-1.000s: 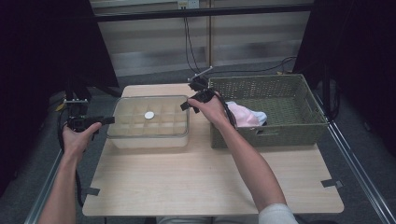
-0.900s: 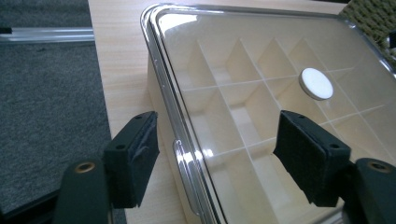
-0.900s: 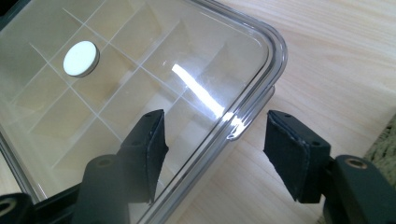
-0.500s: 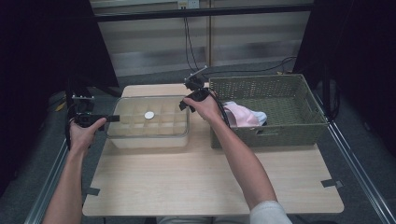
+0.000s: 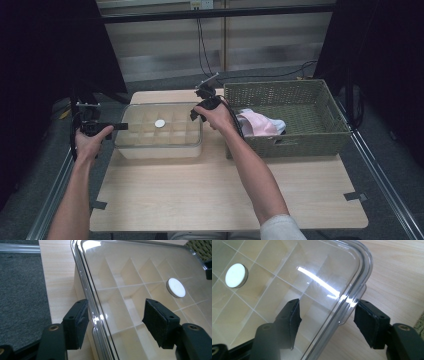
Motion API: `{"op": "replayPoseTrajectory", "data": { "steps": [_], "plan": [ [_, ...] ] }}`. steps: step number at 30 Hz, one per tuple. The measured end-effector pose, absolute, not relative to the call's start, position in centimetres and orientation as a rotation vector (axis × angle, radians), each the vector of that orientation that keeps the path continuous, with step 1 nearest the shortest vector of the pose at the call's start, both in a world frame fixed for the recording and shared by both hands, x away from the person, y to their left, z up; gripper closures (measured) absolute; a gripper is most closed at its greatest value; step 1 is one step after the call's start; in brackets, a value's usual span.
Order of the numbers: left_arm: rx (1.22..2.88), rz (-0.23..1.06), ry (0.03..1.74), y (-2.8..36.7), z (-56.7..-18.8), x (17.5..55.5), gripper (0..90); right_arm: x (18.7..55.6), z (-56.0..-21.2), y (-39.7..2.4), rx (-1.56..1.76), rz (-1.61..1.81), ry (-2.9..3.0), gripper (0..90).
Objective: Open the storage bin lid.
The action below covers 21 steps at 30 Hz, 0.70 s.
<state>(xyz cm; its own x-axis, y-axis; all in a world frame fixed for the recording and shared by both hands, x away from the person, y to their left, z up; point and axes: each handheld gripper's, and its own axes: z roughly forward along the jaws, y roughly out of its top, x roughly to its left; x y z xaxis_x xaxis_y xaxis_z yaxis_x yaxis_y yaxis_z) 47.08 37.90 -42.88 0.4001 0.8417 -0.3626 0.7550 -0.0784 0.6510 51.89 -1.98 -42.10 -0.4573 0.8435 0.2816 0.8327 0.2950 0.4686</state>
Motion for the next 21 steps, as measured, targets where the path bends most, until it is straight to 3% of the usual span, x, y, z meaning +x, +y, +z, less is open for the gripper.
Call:
{"op": "replayPoseTrajectory", "data": {
  "steps": [13,17,21],
  "plan": [
    [1.889,0.094,1.382,37.3,-43.9,48.4,35.6,52.4,-42.5,-1.3,1.725,0.898,2.474,31.7],
    [1.871,0.080,1.393,37.0,-44.1,48.7,32.6,52.6,-42.6,-1.4,1.763,0.917,2.442,33.8],
    [1.859,0.075,1.403,37.1,-44.0,48.7,35.5,52.6,-42.4,-1.6,1.803,0.921,2.420,39.9]
  ]
}}
